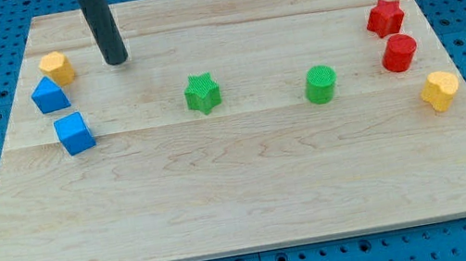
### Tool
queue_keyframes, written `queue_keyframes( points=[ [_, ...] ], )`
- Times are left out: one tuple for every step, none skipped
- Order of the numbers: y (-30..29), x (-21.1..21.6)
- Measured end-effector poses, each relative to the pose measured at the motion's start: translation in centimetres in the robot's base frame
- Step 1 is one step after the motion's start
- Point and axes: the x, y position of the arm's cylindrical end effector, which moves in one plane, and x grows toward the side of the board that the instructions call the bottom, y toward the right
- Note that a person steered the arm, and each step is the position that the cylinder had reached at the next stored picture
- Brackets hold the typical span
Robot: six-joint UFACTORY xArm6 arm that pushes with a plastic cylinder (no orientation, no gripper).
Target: Move the yellow hexagon right side of the blue triangle
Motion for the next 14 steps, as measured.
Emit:
queue_keyframes(
  points=[
    [-2.8, -3.5],
    [-9.6, -4.1],
    [-12.0, -2.4],
    [-11.3, -0.4],
    [-8.3, 1.3],
    [-6.2, 1.7],
    [-6.1, 2.2],
    [-6.1, 2.8],
    [-6.3, 3.2],
    [-6.3, 3.5],
    [-6.3, 3.5],
    [-5.8, 3.5],
    [-4.0, 4.6],
    [-1.7, 5.9]
  ],
)
